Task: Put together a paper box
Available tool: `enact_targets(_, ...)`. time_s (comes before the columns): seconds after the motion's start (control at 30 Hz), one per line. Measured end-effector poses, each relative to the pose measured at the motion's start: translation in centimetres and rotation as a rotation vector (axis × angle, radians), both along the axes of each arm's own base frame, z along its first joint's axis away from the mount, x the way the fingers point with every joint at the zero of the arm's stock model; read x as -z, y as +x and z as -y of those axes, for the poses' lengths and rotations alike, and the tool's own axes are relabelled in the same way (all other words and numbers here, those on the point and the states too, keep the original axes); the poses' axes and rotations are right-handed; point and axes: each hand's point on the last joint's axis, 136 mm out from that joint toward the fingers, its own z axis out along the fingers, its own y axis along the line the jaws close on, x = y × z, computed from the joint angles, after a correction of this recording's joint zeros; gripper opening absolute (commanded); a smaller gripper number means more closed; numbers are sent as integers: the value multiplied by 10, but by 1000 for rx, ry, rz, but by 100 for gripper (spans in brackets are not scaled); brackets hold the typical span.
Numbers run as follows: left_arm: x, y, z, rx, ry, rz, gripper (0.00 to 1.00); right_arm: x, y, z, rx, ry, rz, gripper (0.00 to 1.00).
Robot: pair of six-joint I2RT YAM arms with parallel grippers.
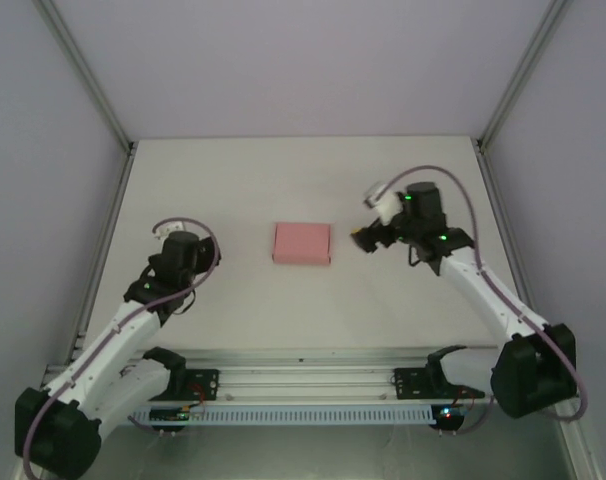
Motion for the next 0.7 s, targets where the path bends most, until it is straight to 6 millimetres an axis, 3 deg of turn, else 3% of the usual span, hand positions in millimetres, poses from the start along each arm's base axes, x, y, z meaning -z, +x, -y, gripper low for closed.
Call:
enact_targets(0.07, 8, 3, -21, -48, 59, 82, 100, 22, 11, 47, 201, 78, -16, 99)
enact_targets(0.17, 31, 2, -45, -94, 119, 131, 100, 77, 8, 91, 393, 154, -73, 99)
enact_targets(0.3, 50, 4, -72, -142, 164, 147, 100, 133, 2, 109, 500, 212, -150, 100)
enact_targets(0.4, 60, 15, -72, -109, 175, 158, 100, 140, 10, 113, 511, 235, -139, 100)
enact_targets(0.53, 67, 32, -61, -33, 179, 177, 100, 116, 22, 108, 466, 245, 57, 99)
enact_targets(0.7, 59, 52, -60, 19, 170, 202, 100, 147, 21, 112, 498, 221, 20, 100)
